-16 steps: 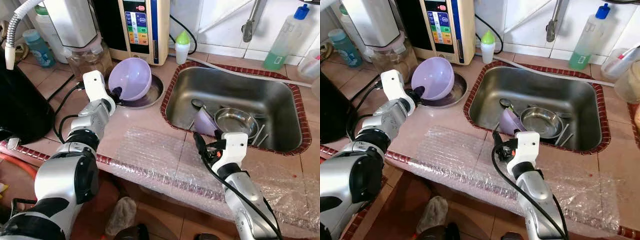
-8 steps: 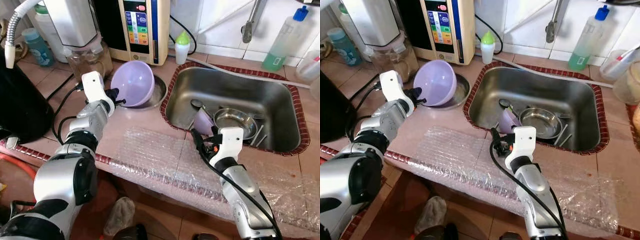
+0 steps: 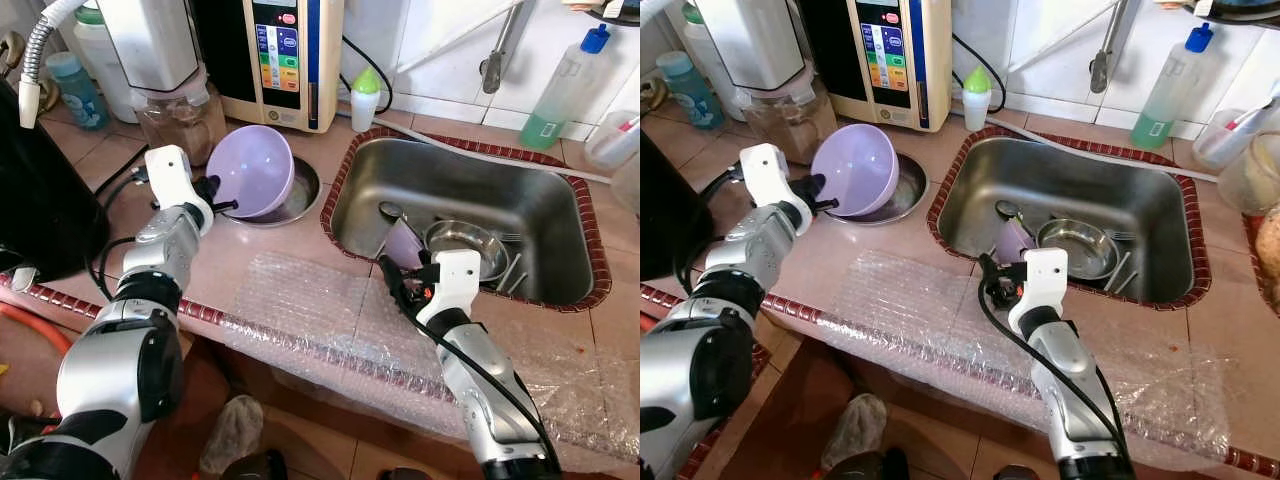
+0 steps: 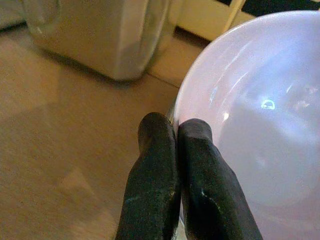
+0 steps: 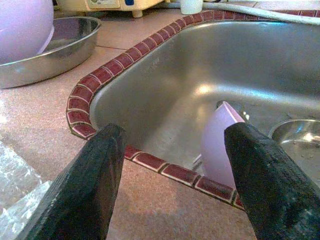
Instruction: Kitchen organization
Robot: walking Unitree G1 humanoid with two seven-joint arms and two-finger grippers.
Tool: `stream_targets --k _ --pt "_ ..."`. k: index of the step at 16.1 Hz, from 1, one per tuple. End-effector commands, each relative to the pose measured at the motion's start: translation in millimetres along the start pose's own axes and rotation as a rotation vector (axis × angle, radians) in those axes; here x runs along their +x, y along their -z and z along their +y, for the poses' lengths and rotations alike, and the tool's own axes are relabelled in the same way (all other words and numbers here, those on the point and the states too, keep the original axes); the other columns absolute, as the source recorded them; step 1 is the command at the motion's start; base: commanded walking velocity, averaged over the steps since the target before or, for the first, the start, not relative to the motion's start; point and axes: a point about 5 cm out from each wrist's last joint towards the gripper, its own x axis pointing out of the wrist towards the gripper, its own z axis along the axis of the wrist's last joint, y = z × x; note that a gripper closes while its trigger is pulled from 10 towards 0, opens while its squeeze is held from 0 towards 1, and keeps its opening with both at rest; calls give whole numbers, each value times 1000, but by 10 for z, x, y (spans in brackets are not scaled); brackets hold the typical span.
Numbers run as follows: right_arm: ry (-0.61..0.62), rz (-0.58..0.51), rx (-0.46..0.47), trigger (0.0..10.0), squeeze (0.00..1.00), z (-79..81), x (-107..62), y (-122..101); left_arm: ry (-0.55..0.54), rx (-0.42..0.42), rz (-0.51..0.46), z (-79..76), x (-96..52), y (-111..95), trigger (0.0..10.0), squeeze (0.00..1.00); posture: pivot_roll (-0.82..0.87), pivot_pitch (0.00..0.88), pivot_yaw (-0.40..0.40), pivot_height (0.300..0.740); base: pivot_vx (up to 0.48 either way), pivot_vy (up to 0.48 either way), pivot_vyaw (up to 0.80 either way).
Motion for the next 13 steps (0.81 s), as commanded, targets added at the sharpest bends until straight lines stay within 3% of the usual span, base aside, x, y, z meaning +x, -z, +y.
stream_targets --k 1,2,5,7,9,13 --pt "-2 -5 9 10000 0 -4 23 -7 -28 41 -26 87 -27 -18 0 0 -103 33 37 740 0 0 0" --pt "9 -44 26 10000 0 -34 54 -97 -5 95 -86 51 -41 -81 0 0 -102 31 36 740 0 0 0" --pt "-2 -154 94 10000 0 -60 190 -440 122 183 -193 -307 -92 -72 0 0 -102 25 32 740 0 0 0" --pt "-23 -183 112 10000 0 -47 232 -537 172 190 -227 -480 -120 -48 0 0 -101 22 30 740 0 0 0" --pt "-97 -214 193 10000 0 31 280 -663 226 194 -306 -713 -180 -76 0 0 -101 16 31 740 0 0 0" --pt "-151 -222 236 10000 0 96 348 -729 254 236 -401 -878 -281 -156 0 0 -98 9 35 740 0 0 0"
